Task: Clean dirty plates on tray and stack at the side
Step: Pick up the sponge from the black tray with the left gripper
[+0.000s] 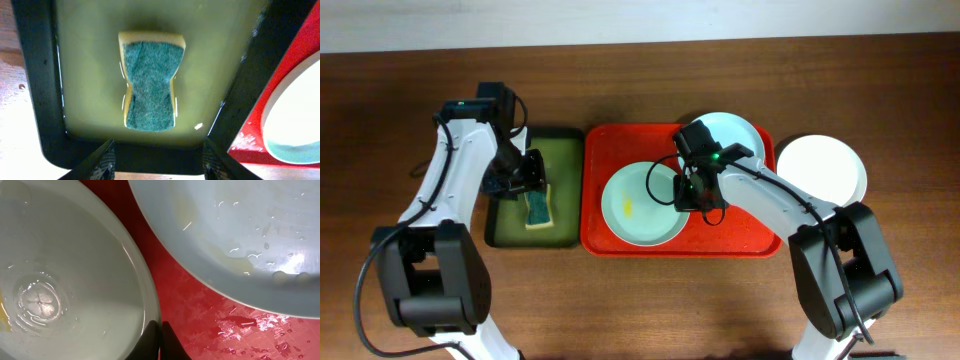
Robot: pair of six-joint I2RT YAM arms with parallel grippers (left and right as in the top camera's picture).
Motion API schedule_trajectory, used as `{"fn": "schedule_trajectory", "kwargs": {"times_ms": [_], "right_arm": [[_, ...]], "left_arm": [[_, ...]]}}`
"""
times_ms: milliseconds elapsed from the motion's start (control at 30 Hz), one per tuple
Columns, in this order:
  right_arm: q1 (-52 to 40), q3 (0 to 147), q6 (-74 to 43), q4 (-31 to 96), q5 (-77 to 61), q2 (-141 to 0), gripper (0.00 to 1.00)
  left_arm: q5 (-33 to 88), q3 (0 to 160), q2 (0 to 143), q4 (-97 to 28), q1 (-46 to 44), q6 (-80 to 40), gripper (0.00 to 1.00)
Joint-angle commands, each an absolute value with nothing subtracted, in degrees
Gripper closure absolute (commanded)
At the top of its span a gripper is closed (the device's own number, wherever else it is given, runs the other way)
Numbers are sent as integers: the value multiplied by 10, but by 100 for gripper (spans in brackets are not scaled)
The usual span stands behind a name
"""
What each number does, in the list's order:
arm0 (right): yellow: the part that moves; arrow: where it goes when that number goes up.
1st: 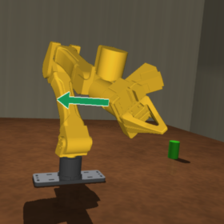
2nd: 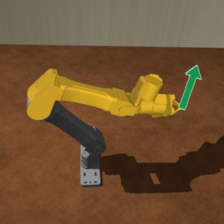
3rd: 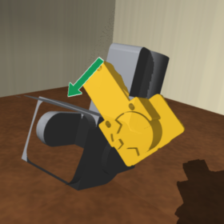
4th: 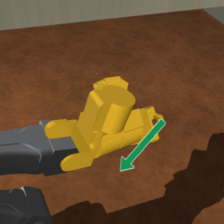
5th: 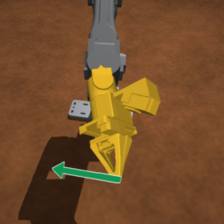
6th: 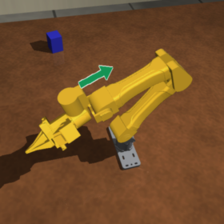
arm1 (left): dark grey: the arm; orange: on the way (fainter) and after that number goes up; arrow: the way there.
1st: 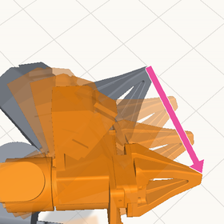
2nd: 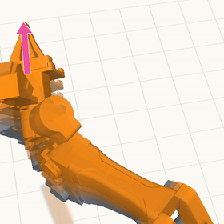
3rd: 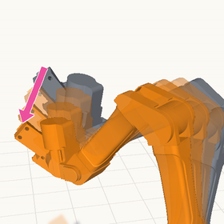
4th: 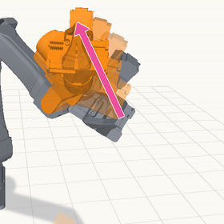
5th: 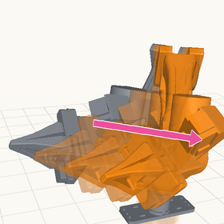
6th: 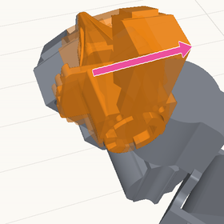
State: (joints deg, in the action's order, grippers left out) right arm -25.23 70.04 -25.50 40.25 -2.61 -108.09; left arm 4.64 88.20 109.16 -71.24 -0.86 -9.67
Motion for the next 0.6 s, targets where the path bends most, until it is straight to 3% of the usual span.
{"fn": "schedule_trajectory", "kwargs": {"times_ms": [0, 200, 300, 567], "right_arm": [[-259, 695, -257, 404, -27, -1093, 96], [-259, 695, -257, 404, -27, -1093, 96], [-259, 695, -257, 404, -27, -1093, 96], [-259, 695, -257, 404, -27, -1093, 96]], "left_arm": [[15, 832, 1082, -676, -28, -94, 50], [5, 727, 1082, -526, -33, -96, 64], [-5, 727, 1082, -498, -26, -124, 58], [-26, 693, 1083, -475, -25, -124, 71]]}}
